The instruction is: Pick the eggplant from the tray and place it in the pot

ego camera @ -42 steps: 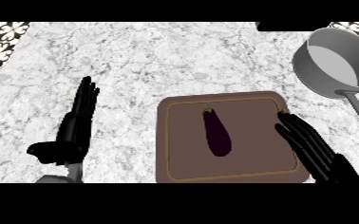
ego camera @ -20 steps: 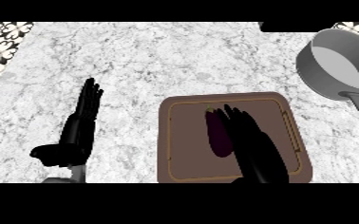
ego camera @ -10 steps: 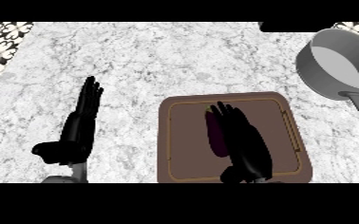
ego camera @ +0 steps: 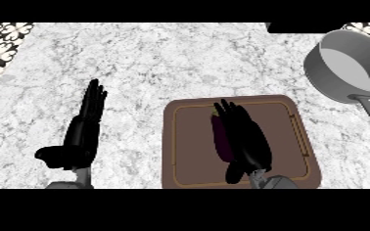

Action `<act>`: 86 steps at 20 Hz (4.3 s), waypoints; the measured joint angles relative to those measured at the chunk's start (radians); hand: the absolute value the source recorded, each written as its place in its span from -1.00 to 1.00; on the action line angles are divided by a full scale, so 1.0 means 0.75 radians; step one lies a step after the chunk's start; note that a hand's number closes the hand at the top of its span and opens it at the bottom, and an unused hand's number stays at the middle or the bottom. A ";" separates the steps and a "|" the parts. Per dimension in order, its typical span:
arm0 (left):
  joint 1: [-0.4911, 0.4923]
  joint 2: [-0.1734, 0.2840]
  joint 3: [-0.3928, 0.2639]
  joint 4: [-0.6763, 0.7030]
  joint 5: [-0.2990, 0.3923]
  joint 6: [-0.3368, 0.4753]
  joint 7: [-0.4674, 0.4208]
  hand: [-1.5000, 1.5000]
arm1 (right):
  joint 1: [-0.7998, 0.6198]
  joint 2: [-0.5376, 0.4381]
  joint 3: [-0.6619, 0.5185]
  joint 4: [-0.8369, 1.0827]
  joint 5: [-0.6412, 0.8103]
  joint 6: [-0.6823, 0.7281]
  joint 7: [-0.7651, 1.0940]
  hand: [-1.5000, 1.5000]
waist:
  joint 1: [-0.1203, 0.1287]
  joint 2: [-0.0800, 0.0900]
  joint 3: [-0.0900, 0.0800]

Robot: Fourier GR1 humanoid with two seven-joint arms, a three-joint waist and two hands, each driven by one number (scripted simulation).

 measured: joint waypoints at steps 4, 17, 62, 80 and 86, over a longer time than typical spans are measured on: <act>0.028 0.005 0.015 -0.009 0.009 -0.028 -0.021 0.00 | -0.011 -0.006 0.013 0.039 0.063 -0.098 -0.074 1.00 | 0.000 -0.005 -0.002; 0.044 -0.022 0.008 -0.076 -0.037 -0.034 0.036 0.00 | -0.130 0.042 -0.093 0.162 0.140 -0.179 -0.158 1.00 | 0.002 -0.008 -0.004; 0.004 -0.042 0.057 -0.066 -0.061 -0.066 0.066 0.00 | -0.532 -0.361 -0.846 0.205 0.257 -0.269 0.234 1.00 | 0.000 0.004 0.005; -0.012 -0.054 0.074 -0.007 -0.074 -0.086 0.009 0.00 | -0.580 -0.596 -1.161 1.009 -0.046 -0.402 -0.189 -1.00 | 0.020 0.001 -0.008; 0.002 -0.055 0.070 -0.040 -0.064 -0.098 0.024 0.00 | -0.600 -0.631 -1.251 1.204 -0.146 -0.369 -0.281 -1.00 | 0.021 -0.005 -0.014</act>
